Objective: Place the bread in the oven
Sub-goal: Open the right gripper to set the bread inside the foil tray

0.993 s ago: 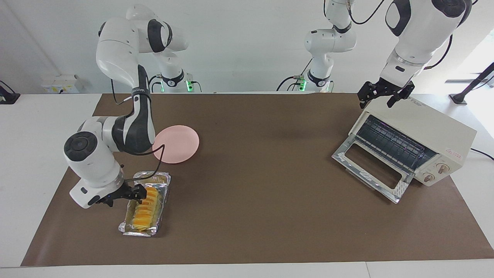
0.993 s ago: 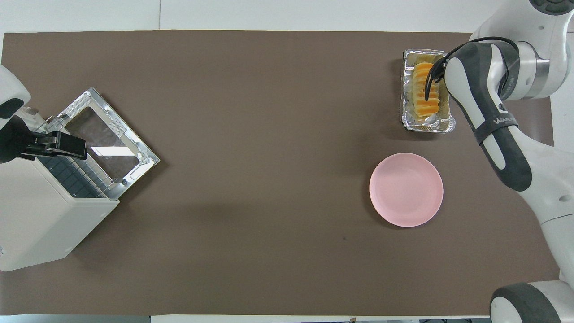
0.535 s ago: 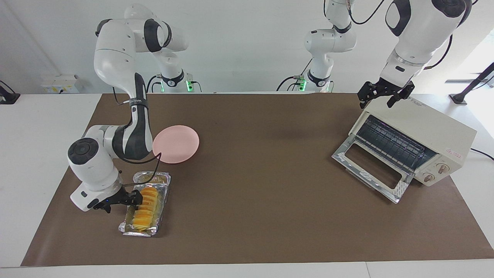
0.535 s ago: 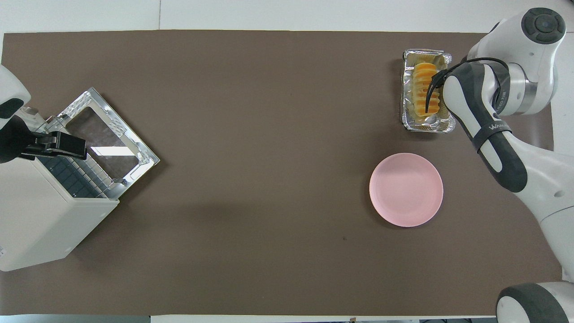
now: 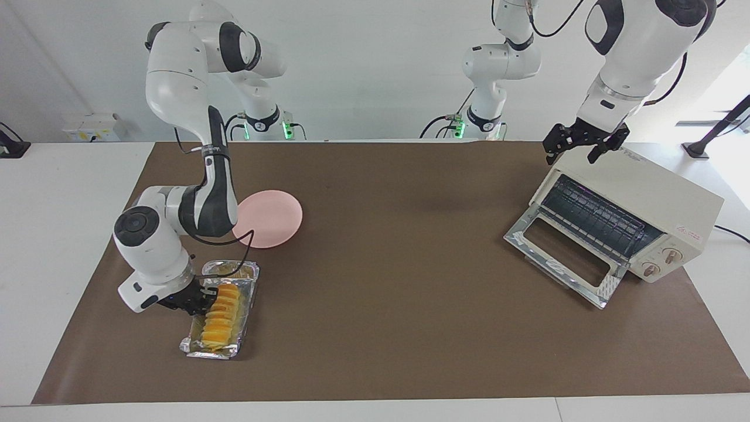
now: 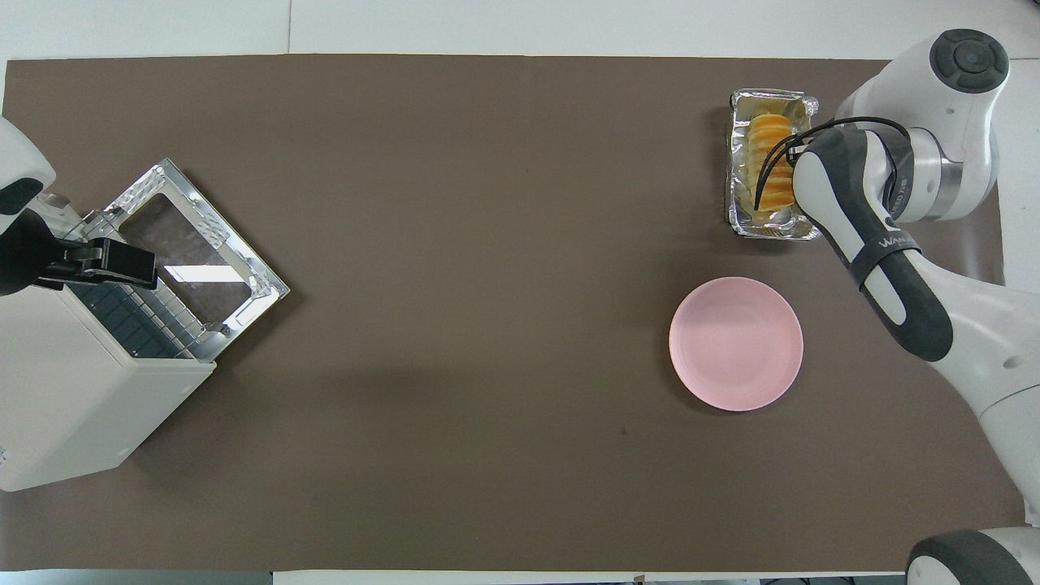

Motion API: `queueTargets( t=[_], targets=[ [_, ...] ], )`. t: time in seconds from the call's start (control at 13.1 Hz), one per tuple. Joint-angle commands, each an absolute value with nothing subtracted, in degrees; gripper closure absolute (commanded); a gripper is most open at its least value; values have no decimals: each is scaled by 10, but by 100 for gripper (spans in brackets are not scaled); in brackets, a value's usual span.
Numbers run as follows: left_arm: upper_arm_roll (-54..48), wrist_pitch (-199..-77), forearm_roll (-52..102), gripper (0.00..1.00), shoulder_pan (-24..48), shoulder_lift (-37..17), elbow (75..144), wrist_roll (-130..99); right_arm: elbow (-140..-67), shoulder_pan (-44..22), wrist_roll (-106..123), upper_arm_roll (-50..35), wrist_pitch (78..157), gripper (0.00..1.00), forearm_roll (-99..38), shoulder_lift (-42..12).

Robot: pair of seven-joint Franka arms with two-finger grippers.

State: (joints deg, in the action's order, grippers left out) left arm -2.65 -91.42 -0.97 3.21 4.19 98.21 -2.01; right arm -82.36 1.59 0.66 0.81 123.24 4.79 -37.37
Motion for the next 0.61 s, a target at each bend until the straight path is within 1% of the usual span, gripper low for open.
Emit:
queueTargets(
  t=[0.0, 0.31, 0.38, 0.53],
  targets=[
    [-29, -918, -15, 0, 25, 41, 979, -16, -855, 21, -2, 4, 1245, 100, 36, -352],
    [-29, -918, -15, 0, 25, 42, 980, -16, -846, 21, 23, 4, 1233, 100, 27, -350],
    [-29, -918, -15, 0, 25, 41, 980, -16, -843, 21, 29, 4, 1219, 100, 28, -339],
    [-29, -918, -15, 0, 25, 41, 980, -16, -830, 18, 32, 0, 1167, 100, 28, -312]
  ],
)
